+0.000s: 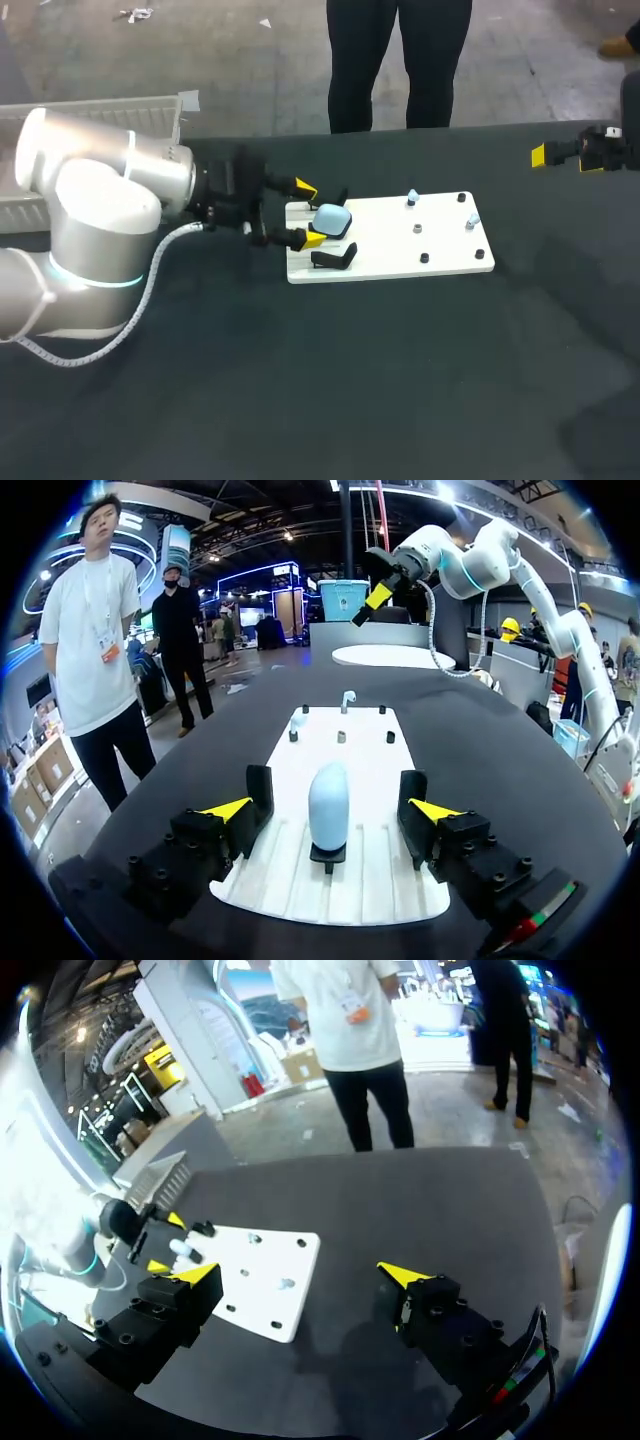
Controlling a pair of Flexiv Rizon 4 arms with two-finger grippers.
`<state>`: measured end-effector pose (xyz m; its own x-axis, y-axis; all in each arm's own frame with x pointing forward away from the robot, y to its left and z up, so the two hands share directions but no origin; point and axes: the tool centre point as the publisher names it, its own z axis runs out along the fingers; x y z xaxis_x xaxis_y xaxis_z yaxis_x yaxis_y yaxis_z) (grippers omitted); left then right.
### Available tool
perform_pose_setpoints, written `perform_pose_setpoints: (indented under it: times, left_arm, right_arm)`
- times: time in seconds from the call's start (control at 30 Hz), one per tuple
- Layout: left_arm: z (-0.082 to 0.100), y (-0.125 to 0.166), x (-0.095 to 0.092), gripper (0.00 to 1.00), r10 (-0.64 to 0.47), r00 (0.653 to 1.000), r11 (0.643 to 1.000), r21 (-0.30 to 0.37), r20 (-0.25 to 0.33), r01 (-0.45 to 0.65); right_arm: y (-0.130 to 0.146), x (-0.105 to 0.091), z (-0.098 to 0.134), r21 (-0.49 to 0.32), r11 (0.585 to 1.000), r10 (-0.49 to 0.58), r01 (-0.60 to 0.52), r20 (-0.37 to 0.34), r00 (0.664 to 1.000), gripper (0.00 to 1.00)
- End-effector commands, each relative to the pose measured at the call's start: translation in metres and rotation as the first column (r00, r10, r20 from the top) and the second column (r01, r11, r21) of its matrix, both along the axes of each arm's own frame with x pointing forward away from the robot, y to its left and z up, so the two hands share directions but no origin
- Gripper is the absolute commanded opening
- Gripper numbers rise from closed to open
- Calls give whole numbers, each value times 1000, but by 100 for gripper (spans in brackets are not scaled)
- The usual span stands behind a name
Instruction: Pick up each earbud case from the left stands, insert the matching earbuds, close the lid, and place the case in the box.
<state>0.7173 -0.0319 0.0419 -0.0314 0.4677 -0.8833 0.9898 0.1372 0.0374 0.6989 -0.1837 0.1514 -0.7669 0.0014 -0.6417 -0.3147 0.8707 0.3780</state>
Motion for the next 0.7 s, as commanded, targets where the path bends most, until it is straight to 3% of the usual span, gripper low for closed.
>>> perform_pose_setpoints:
  times: [0.03, 0.7]
  left_arm:
    - [-9, -4, 12, 100, -22, 1000, 1000, -10, -10, 22]
    - [-13, -12, 1, 100, -50, 999, 998, -47, -22, 49]
  right_arm:
    - [0, 0, 0, 1, 1000, 2, -2, 1, 1000, 100]
    - [0, 0, 0, 1, 1000, 2, -2, 1, 1000, 100]
